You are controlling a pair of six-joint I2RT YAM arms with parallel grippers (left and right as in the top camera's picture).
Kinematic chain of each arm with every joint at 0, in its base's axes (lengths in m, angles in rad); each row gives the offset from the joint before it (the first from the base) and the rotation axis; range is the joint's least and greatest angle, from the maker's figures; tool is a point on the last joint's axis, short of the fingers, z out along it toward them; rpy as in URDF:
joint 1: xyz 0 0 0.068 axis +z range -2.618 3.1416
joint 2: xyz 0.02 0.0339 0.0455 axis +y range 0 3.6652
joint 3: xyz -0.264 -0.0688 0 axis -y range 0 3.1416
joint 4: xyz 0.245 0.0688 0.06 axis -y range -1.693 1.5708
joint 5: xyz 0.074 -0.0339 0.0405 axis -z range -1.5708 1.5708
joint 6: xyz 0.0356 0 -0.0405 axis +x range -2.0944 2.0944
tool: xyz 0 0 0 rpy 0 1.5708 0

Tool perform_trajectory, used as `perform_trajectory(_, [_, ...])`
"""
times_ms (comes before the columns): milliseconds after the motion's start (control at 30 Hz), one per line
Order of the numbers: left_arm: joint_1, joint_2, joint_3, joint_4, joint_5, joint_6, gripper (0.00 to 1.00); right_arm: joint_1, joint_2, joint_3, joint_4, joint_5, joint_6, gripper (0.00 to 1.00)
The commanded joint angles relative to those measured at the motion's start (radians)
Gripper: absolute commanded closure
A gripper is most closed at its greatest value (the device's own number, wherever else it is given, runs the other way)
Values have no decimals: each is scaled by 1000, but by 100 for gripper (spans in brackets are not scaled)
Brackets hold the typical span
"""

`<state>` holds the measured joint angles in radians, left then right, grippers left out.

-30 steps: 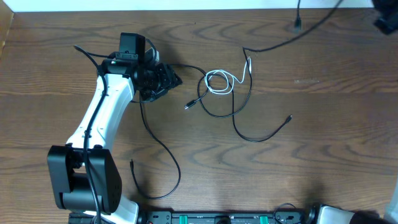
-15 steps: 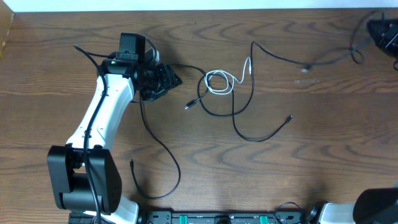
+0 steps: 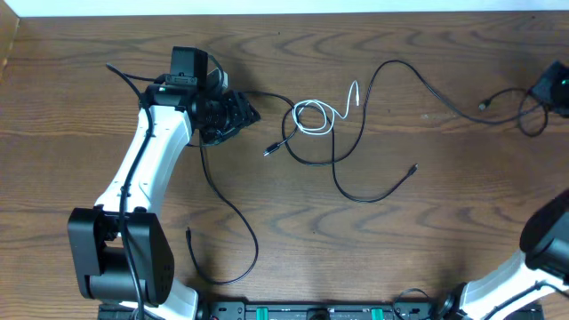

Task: Untangle cables
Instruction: 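Release the black cable at the right and return the right gripper toward center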

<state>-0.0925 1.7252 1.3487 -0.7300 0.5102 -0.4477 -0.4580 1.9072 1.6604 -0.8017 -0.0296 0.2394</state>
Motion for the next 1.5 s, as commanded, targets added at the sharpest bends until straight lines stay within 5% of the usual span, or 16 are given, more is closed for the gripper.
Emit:
perform_trajectory(0, [2,0,1,-2,-7,10,41,-9,71,6,6,68,-47,99])
perform_trajectory(67, [2,0,1,-2,-14,10,41,-10,120,6,25,68,-63,96])
perform_trajectory(233, [2,0,1,-3,-29,10,41,-10,140,16,82,55,-103,41])
perform_trajectory(333, [2,0,1,-3,-29,10,40,-6,113,60,84,-11,-144,30])
perform_trajectory(667, [2,0,1,-2,-29,10,40,43,-15,117,95,-475,-264,26])
perform_trajectory(800, [2,0,1,-3,-29,10,40,87,-16,117,76,-683,-263,34])
perform_trajectory(933, [2,0,1,-3,-29,10,40,164,-16,117,-15,-703,-263,43])
perform_trajectory(1400, [2,0,1,-2,-30,10,40,574,-16,116,-155,-711,-185,39])
perform_trajectory(1467, [2,0,1,-2,-30,10,40,639,-11,115,-156,-676,-181,53])
